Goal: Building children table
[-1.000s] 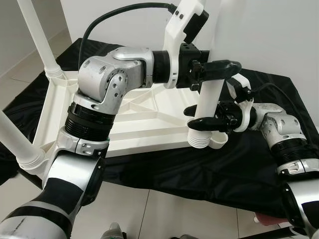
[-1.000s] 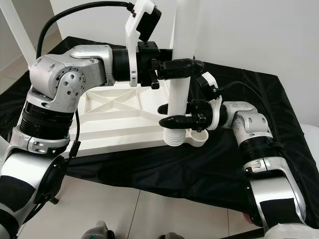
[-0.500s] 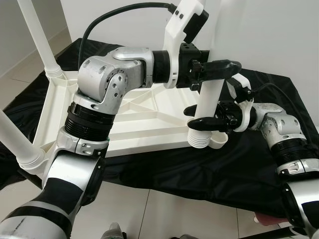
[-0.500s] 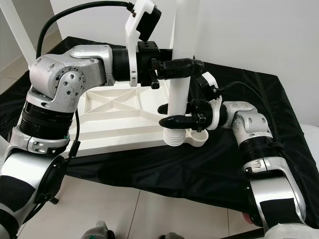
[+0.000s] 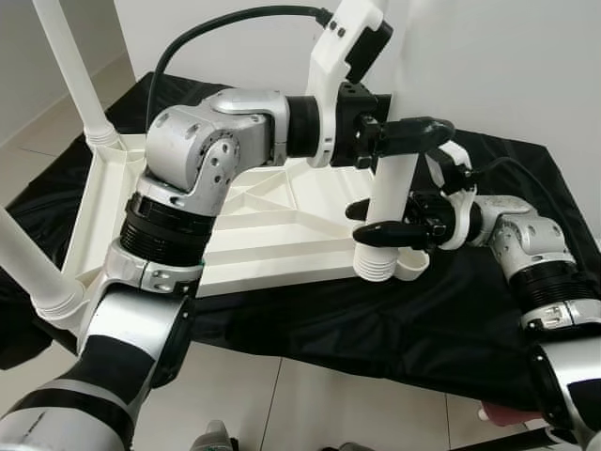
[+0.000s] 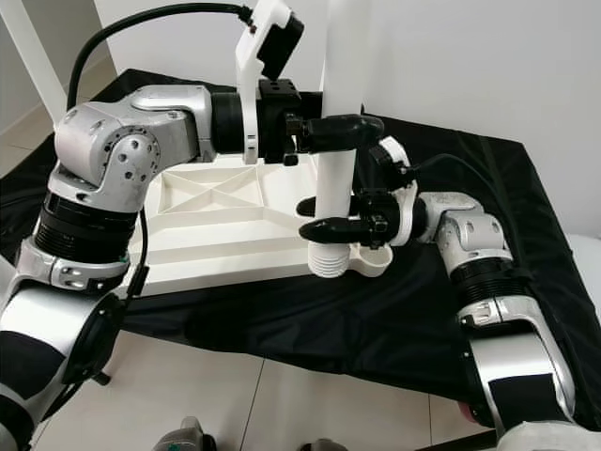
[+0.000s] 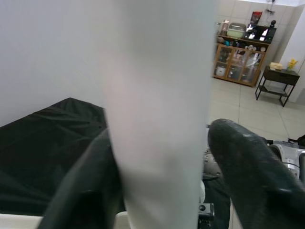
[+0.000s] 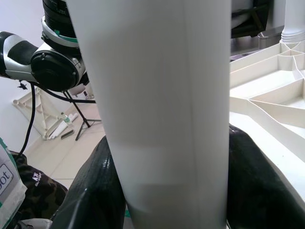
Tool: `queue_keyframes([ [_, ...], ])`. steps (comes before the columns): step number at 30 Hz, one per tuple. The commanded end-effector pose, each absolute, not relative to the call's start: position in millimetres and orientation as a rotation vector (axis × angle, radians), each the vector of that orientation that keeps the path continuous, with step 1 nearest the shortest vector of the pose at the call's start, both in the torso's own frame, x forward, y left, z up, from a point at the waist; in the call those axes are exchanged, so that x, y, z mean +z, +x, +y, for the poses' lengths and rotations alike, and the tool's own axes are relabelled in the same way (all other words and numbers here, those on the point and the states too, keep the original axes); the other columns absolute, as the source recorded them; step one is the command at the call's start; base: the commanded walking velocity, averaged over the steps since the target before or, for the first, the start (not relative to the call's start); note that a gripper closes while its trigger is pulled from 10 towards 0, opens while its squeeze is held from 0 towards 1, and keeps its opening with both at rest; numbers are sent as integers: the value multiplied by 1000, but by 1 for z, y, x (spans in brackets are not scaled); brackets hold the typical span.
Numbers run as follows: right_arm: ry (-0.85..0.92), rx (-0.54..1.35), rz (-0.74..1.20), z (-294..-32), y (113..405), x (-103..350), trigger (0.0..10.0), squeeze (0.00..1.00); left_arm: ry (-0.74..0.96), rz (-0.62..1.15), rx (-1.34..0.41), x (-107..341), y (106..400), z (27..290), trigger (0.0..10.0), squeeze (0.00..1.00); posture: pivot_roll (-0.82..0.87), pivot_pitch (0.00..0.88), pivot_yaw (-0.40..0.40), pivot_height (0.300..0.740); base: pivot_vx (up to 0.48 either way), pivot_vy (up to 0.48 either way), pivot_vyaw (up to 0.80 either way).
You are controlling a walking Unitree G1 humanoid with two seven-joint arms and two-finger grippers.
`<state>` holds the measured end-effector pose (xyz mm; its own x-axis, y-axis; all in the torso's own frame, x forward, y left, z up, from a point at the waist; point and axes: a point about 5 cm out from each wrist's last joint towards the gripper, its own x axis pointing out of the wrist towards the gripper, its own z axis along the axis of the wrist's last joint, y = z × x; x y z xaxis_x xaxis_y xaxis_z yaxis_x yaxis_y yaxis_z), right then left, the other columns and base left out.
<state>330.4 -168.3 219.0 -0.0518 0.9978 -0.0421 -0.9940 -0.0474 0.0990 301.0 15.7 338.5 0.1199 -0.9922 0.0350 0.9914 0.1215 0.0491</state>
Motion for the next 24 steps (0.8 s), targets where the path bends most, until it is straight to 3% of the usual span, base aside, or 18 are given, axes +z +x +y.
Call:
queue_keyframes([
  [1, 50, 1636, 128, -168, 329, 216, 10000, 0, 26, -102, -1495, 349, 294, 12, 10000, 1000, 6, 0, -22, 740, 0, 0, 0],
  [20, 52, 1618, 92, -170, 333, 221, 10000, 0, 46, -64, -1403, 345, 308, 23, 10000, 969, 9, 0, -15, 740, 0, 0, 0],
  [21, 55, 1603, 75, -172, 335, 225, 10000, 0, 38, -48, -1359, 344, 314, 31, 10000, 0, 11, 0, -12, 740, 0, 0, 0],
  [24, 58, 1583, 52, -175, 337, 229, 10000, 0, 24, -29, -1296, 343, 323, 41, 10000, 0, 13, 0, -12, 740, 0, 0, 0],
])
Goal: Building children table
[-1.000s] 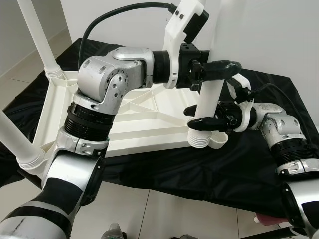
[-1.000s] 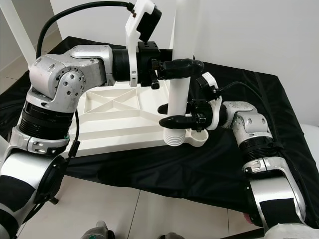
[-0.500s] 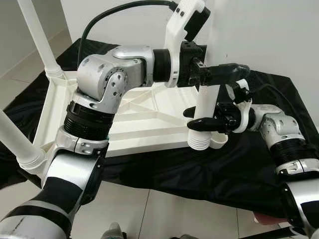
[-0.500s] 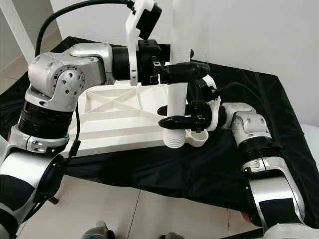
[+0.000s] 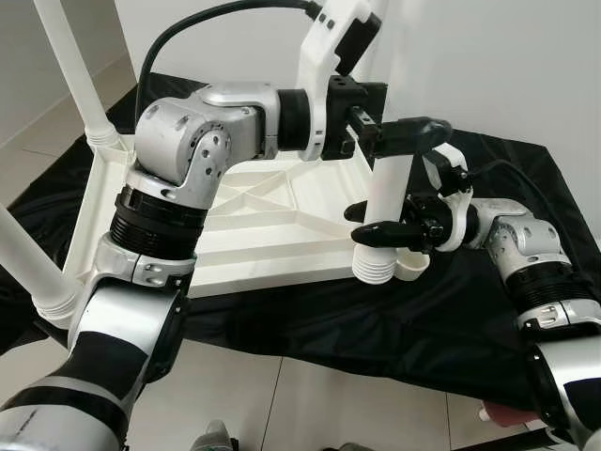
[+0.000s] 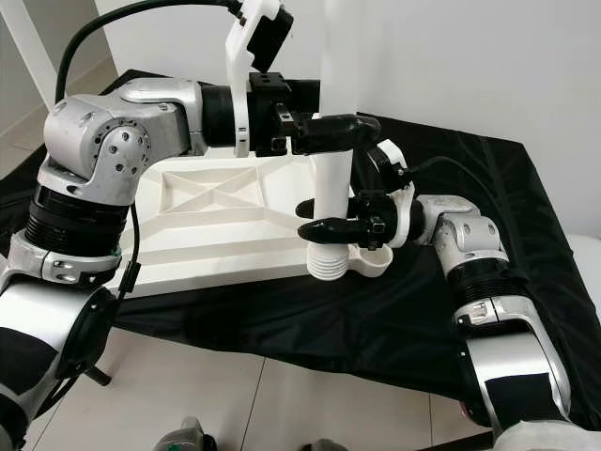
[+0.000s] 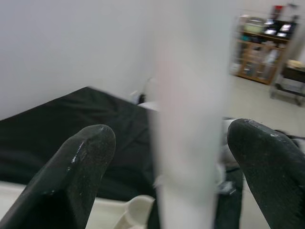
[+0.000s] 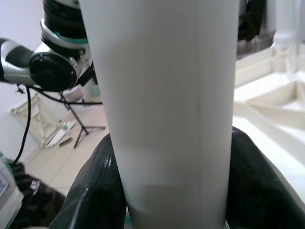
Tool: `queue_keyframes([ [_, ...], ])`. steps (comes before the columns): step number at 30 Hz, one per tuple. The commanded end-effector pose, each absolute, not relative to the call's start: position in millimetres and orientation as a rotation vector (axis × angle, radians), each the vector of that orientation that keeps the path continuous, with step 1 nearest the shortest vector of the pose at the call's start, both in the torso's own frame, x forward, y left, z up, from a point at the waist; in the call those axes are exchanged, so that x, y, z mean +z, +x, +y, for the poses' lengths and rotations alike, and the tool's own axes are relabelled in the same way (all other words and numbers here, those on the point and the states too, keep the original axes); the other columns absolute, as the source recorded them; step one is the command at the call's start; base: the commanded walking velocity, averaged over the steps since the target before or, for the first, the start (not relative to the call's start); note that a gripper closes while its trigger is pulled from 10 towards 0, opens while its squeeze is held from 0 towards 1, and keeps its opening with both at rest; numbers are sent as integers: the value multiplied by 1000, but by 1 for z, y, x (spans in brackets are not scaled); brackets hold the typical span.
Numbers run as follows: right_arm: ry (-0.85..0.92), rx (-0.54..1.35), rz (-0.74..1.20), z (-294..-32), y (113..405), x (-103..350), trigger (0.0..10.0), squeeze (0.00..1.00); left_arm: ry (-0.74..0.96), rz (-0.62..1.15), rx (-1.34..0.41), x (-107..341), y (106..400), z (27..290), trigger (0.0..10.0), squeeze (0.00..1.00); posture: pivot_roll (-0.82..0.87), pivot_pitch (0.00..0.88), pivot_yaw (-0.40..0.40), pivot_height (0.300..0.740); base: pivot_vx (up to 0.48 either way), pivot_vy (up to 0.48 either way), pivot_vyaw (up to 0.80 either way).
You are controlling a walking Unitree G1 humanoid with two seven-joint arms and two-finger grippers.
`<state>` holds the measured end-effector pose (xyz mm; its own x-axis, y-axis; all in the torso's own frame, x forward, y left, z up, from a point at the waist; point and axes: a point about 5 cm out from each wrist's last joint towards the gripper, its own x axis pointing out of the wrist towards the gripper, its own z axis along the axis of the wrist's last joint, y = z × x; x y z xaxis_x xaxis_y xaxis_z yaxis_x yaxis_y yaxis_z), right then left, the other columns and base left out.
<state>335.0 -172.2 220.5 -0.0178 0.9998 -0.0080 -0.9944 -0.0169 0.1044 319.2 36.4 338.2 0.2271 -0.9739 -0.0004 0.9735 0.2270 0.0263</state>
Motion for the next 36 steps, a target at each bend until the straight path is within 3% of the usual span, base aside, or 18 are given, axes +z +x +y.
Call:
queue_keyframes([
  [1, 59, 1577, 44, -175, 337, 231, 10000, 0, 15, -24, -1268, 343, 327, 45, 10000, 0, 13, 0, -11, 740, 0, 0, 0],
  [18, 50, 1525, 11, -180, 341, 235, 10000, 0, -47, 7, -1189, 340, 338, 73, 10000, 0, 7, 0, -14, 740, 0, 0, 0],
  [36, 54, 1493, -9, -171, 348, 231, 10000, 0, -27, -27, -1237, 348, 330, 72, 10000, 0, 13, 0, -14, 740, 0, 0, 0],
])
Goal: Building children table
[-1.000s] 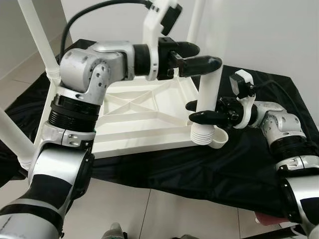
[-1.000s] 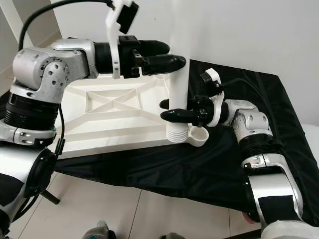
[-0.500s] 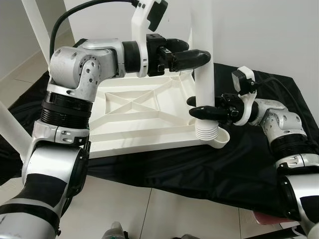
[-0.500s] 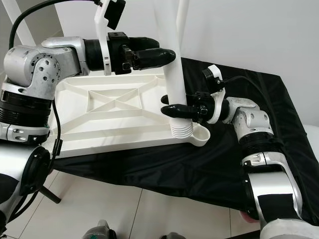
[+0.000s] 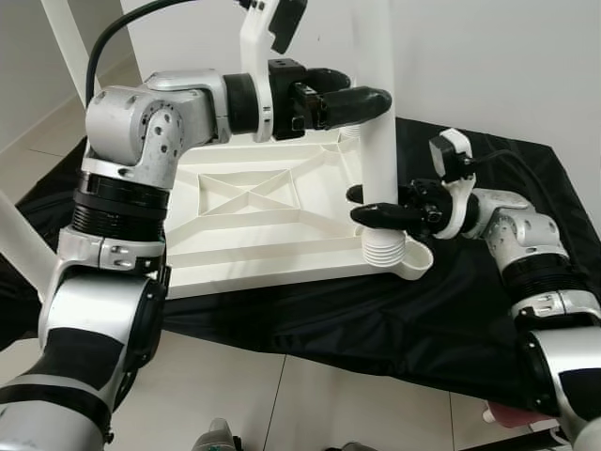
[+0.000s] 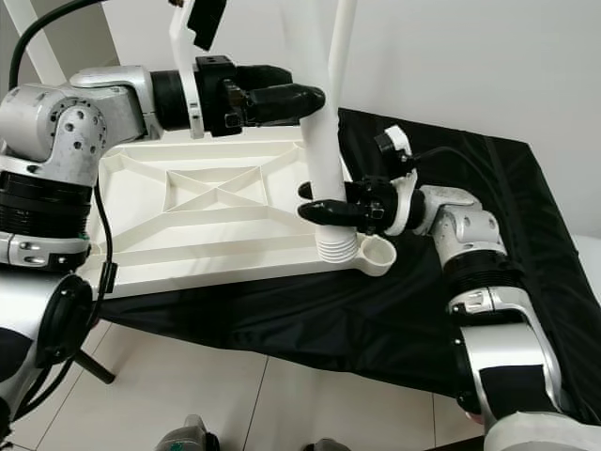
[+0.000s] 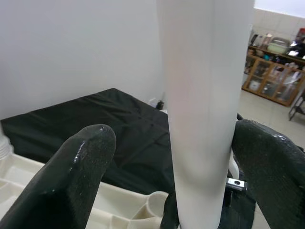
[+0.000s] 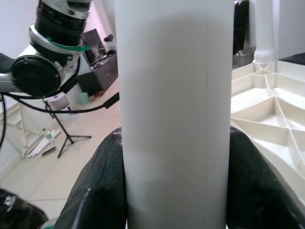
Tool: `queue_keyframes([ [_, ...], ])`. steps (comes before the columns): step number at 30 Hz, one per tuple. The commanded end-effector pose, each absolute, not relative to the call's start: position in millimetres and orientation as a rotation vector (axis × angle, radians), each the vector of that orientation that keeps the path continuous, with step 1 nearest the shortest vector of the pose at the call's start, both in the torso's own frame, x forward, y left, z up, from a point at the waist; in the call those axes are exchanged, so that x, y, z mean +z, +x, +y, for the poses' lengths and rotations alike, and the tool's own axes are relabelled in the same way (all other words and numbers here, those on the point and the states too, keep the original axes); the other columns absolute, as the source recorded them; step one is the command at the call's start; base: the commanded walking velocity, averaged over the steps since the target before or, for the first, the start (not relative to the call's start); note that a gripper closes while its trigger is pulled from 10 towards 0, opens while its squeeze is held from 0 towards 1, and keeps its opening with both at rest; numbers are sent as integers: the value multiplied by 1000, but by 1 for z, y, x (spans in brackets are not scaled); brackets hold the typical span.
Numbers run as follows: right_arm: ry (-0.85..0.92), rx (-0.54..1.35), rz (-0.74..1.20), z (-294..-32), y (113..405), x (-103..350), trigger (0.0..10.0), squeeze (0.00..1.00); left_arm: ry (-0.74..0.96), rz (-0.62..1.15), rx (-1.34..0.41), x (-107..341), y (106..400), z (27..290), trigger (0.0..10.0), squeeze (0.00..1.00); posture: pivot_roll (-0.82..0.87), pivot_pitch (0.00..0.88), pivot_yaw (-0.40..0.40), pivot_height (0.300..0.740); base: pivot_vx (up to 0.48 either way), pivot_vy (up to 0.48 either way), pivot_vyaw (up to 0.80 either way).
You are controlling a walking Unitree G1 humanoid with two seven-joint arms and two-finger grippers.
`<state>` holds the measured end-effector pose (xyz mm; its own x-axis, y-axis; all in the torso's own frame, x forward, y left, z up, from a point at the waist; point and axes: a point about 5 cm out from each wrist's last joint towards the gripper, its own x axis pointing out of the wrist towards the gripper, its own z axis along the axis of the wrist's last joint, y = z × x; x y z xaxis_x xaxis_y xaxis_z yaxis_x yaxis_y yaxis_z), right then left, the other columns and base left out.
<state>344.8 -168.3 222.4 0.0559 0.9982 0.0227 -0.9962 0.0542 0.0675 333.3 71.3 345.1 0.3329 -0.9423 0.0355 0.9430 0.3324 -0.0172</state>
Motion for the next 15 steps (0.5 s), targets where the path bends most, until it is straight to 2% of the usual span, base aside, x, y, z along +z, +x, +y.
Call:
queue_keyframes([
  [1, 54, 1493, -9, -171, 348, 231, 10000, 0, -27, -27, -1237, 348, 330, 72, 10000, 0, 13, 0, -14, 740, 0, 0, 0],
  [11, 78, 1399, -42, -169, 356, 234, 10000, 0, -21, -44, -1453, 349, 303, 69, 10000, 0, 15, 0, -13, 740, 0, 0, 0],
  [15, 91, 1430, -44, -170, 354, 235, 10000, 0, -6, -27, -1388, 345, 311, 71, 10000, 0, 16, 0, -12, 740, 0, 0, 0],
])
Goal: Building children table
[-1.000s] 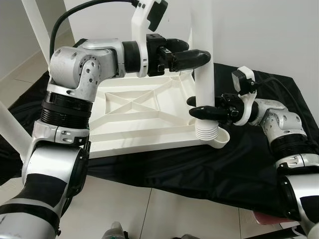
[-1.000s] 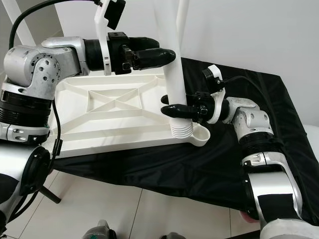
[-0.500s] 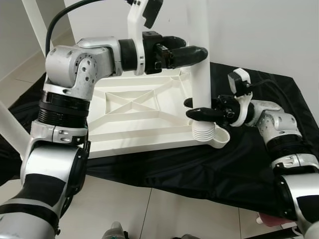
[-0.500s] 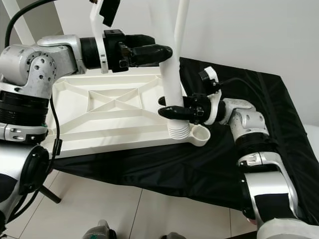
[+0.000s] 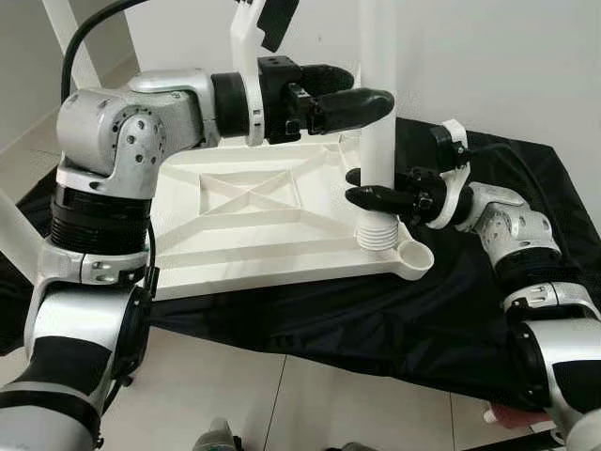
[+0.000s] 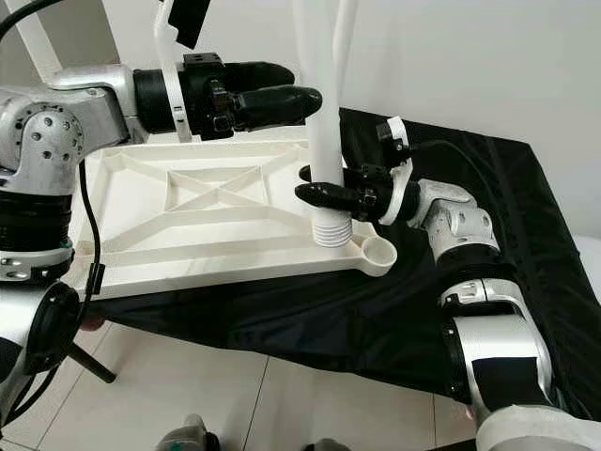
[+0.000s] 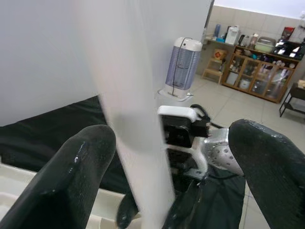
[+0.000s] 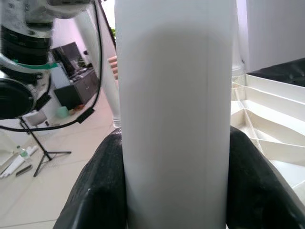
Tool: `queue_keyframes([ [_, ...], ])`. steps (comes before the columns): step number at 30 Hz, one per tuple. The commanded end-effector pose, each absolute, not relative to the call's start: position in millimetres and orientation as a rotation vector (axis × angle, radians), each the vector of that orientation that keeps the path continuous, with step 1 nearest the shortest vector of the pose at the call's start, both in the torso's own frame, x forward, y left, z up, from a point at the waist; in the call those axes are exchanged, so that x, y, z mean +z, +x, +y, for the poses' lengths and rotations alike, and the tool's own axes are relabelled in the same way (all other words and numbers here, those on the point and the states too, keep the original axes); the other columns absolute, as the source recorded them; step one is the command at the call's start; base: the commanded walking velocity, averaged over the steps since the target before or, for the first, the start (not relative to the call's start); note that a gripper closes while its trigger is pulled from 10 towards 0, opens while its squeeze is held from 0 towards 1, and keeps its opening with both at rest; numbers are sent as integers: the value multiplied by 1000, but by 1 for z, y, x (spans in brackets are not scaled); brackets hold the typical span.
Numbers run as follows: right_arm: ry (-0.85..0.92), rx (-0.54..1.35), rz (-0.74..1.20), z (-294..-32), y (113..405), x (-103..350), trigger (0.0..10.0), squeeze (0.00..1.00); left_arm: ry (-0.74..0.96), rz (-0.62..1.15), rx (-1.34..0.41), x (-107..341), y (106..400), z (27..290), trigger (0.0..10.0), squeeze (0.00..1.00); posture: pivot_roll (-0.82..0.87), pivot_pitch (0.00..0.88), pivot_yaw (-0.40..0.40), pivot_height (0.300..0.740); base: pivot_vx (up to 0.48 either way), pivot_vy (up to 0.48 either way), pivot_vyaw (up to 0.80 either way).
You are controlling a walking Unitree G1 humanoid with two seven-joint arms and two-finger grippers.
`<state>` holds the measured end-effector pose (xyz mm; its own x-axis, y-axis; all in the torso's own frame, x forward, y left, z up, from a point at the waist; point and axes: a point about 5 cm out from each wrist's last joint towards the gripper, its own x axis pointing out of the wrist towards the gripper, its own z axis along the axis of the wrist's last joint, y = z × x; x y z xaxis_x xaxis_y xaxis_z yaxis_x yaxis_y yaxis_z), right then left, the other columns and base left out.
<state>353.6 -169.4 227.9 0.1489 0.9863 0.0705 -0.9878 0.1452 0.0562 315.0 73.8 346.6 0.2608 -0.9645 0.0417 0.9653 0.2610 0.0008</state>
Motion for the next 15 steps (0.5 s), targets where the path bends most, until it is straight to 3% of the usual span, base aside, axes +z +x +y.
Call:
queue_keyframes([
  [1, 94, 1448, -44, -170, 353, 235, 10000, 0, -5, -17, -1355, 343, 315, 72, 10000, 0, 16, 0, -12, 740, 0, 0, 0],
  [10, 103, 1516, -33, -173, 346, 234, 10000, 0, -26, 20, -1155, 338, 342, 89, 10000, 0, 7, 0, -5, 740, 0, 0, 0],
  [15, 98, 1513, -28, -175, 346, 234, 10000, 0, -31, 23, -1135, 338, 344, 93, 10000, 0, 3, 0, -4, 740, 0, 0, 0],
])
